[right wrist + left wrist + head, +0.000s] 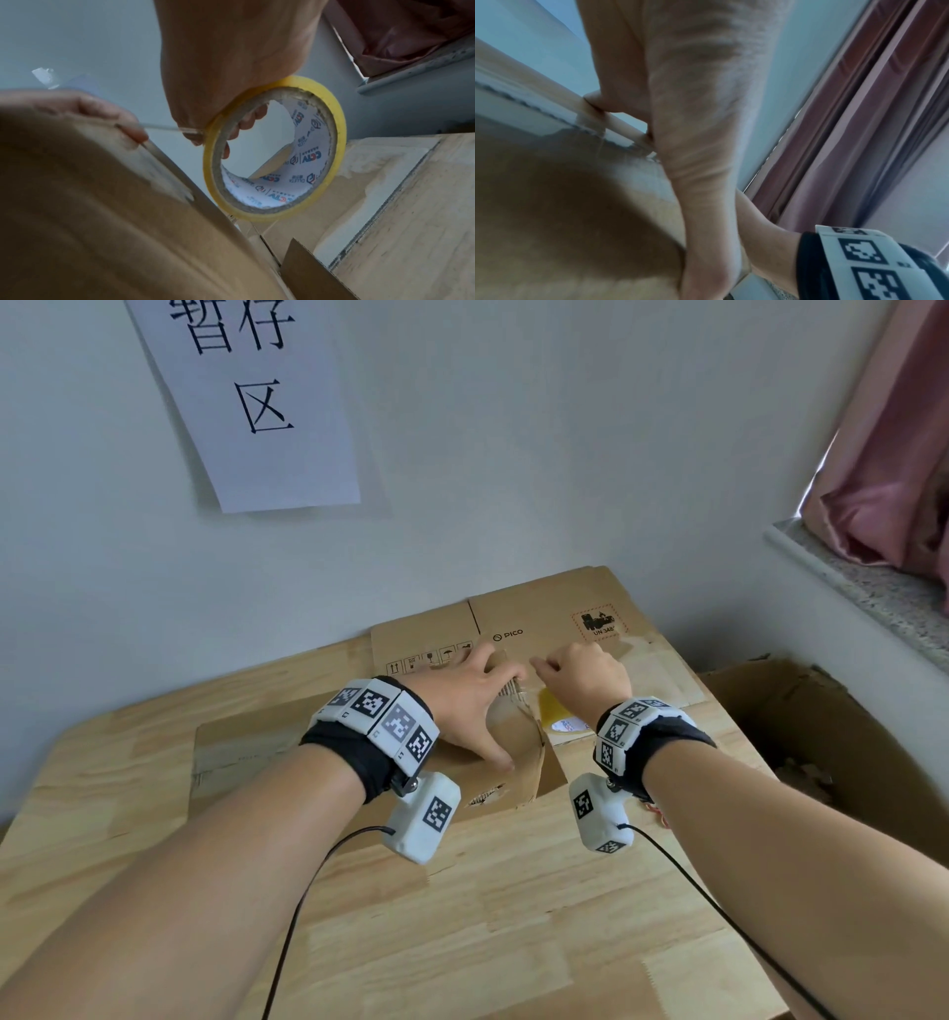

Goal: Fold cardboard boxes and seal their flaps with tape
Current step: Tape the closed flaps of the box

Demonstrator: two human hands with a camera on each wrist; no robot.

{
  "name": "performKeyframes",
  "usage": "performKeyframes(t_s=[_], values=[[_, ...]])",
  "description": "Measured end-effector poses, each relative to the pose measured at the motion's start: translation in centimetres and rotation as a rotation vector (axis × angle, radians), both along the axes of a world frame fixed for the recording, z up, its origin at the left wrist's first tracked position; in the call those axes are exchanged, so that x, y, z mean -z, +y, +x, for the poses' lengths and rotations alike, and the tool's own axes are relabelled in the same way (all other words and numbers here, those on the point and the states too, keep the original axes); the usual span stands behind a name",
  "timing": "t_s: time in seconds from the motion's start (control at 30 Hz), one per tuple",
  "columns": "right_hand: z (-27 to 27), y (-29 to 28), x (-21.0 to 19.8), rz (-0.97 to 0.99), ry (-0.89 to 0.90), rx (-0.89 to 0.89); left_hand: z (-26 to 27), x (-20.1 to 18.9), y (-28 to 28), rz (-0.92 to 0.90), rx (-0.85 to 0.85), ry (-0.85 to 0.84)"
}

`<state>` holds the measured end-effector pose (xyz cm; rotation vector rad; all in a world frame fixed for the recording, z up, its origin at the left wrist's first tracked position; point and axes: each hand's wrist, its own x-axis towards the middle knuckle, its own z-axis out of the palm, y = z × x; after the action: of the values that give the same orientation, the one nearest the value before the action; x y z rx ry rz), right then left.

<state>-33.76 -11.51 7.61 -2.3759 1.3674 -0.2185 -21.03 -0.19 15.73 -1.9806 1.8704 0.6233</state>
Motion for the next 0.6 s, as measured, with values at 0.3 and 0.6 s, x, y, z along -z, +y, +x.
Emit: performKeyframes(t_s=[0.3,0.6], values=[[0.8,1.4,0.9,-0.052,0.055,-0.062,0.0,0.4,0.6,-0.039,-0.014,0.027],[1.0,2.4,1.5,0.105,-0.116,0.018,1.1,-0.6,0.4,0.054,0.032,-0.001]])
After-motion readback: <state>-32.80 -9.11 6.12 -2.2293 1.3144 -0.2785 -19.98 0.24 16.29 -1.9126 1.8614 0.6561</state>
